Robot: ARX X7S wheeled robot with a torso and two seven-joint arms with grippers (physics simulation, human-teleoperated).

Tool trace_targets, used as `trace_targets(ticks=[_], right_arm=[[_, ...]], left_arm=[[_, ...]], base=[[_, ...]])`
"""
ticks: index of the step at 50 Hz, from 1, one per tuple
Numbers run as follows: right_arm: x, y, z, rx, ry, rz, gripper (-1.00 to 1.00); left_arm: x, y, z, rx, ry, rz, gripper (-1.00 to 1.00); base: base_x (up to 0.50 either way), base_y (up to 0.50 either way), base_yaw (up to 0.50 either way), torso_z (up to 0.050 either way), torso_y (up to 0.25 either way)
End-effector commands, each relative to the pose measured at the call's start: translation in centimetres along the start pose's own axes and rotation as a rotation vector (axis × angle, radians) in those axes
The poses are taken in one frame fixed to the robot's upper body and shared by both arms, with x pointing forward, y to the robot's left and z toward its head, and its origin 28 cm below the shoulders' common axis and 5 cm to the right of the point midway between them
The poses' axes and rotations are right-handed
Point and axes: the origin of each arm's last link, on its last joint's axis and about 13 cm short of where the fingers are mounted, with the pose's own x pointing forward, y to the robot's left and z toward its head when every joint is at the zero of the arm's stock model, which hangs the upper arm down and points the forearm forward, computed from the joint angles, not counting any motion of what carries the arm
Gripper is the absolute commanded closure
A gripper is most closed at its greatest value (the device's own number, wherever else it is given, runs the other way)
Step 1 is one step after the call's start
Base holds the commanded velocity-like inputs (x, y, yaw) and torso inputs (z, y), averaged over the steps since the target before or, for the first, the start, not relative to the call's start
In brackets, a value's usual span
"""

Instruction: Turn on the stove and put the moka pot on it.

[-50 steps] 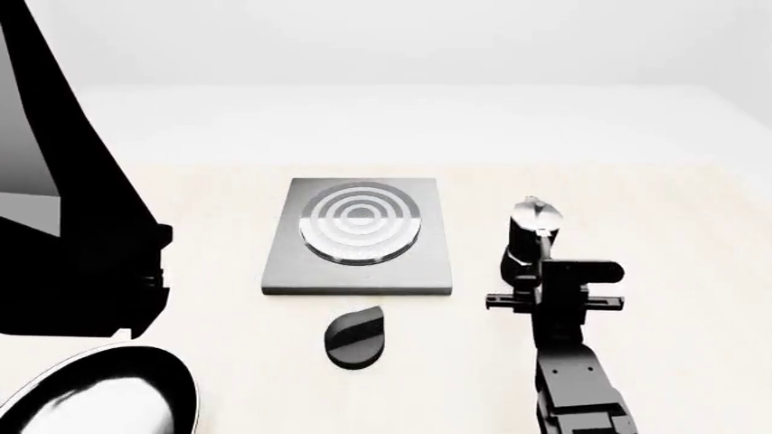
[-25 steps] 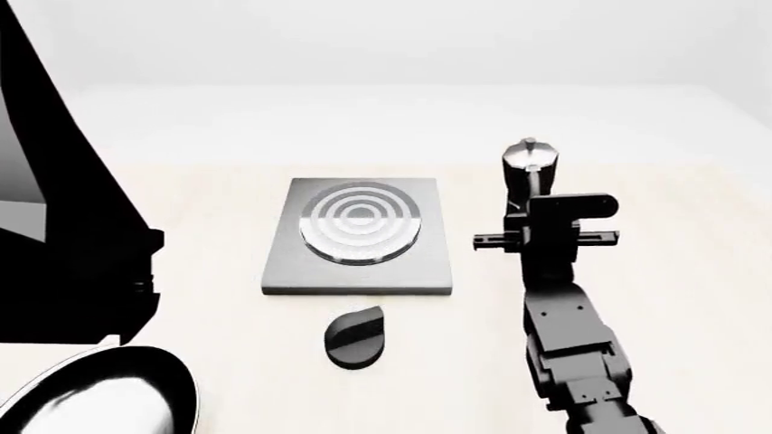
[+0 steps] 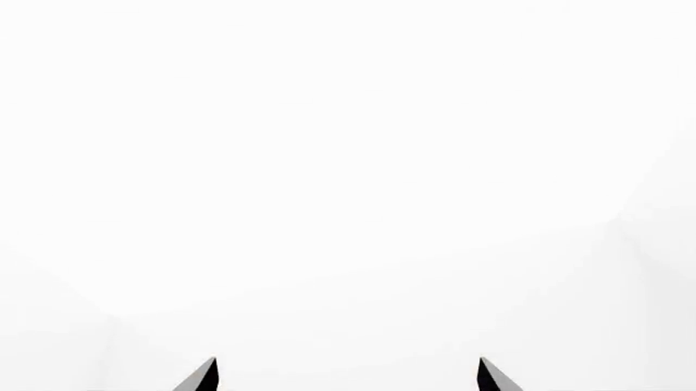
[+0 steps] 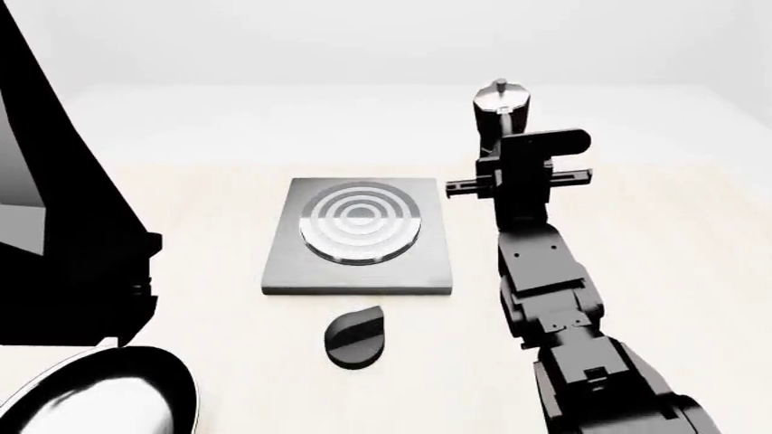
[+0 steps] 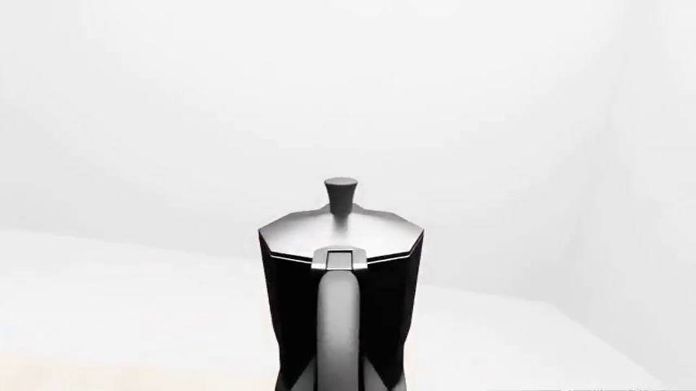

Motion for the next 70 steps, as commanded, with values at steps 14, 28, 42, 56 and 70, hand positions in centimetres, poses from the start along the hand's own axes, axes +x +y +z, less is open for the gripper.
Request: trace_targets(ticks=[14, 28, 42, 56, 70], right_arm=[[1.2, 3.0, 3.7, 0.137, -0.038, 0.095, 1.00], [0.4, 4.7, 3.3, 0.271, -0.011, 0.137, 1.00], [-0.9, 7.1, 3.2, 0.209, -0.036, 0.265, 1.00], [-2.4, 9.1, 3.0, 0.202, -0.049, 0.360, 1.00], [-2.9, 9.8, 3.2, 0.252, -0.051, 0.391, 1.00]], left_arm=[[0.0, -0.3, -0.4, -0.003, 0.022, -0.009, -1.00], [-0.2, -0.3, -0.7, -0.006, 0.033, -0.010, -1.00], [-0.3, -0.4, -0.9, -0.010, 0.031, -0.007, -1.00], [-0.5, 0.0, -0.5, -0.008, 0.029, 0.003, -1.00], [-0.5, -0.1, -0.5, -0.005, 0.034, 0.003, -1.00]], base=[[0.00, 0.00, 0.00, 0.000, 0.001], [0.00, 0.00, 0.00, 0.000, 0.001], [0.00, 0.00, 0.00, 0.000, 0.001], [0.00, 0.00, 0.00, 0.001, 0.001], [0.00, 0.00, 0.00, 0.000, 0.001]])
